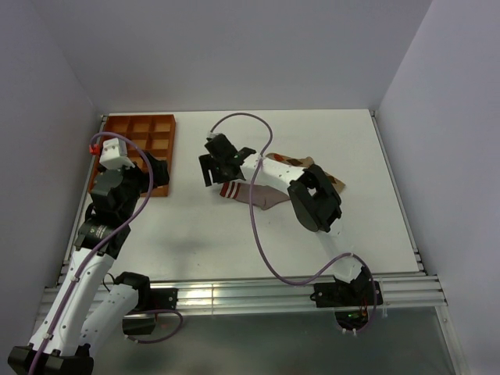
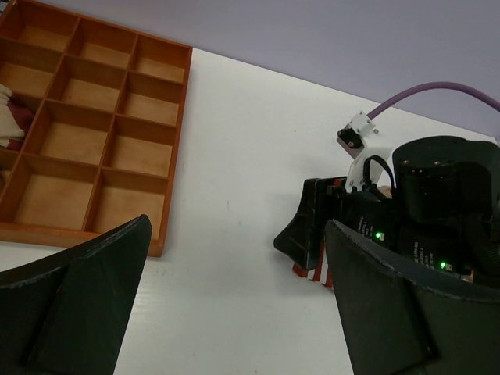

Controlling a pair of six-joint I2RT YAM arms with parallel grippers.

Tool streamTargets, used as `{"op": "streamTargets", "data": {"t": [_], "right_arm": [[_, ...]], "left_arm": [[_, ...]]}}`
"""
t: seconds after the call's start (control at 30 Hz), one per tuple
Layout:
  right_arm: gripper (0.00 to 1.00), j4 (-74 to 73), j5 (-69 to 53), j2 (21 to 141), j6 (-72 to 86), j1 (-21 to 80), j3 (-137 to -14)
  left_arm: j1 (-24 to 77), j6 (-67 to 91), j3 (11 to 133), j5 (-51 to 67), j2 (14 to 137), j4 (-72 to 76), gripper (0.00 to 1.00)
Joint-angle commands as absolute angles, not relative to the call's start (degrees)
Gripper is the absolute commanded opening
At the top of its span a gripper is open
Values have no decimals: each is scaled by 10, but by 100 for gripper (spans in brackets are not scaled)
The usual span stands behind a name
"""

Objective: Roll the socks
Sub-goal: Adjust the sock at the center of the board.

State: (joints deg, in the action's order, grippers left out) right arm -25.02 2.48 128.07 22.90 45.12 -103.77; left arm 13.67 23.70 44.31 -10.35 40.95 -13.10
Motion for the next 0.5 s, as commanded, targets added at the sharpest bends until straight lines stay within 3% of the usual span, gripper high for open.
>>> {"op": "streamTargets", "data": {"t": [0.0, 0.47], "right_arm": [[77, -236, 35, 1254, 241, 455, -1010], [77, -309, -88, 1243, 190, 468, -959]], "left_arm": [[134, 243, 444, -95, 400, -106, 99], [134, 243, 443, -92, 399, -105, 100]]}}
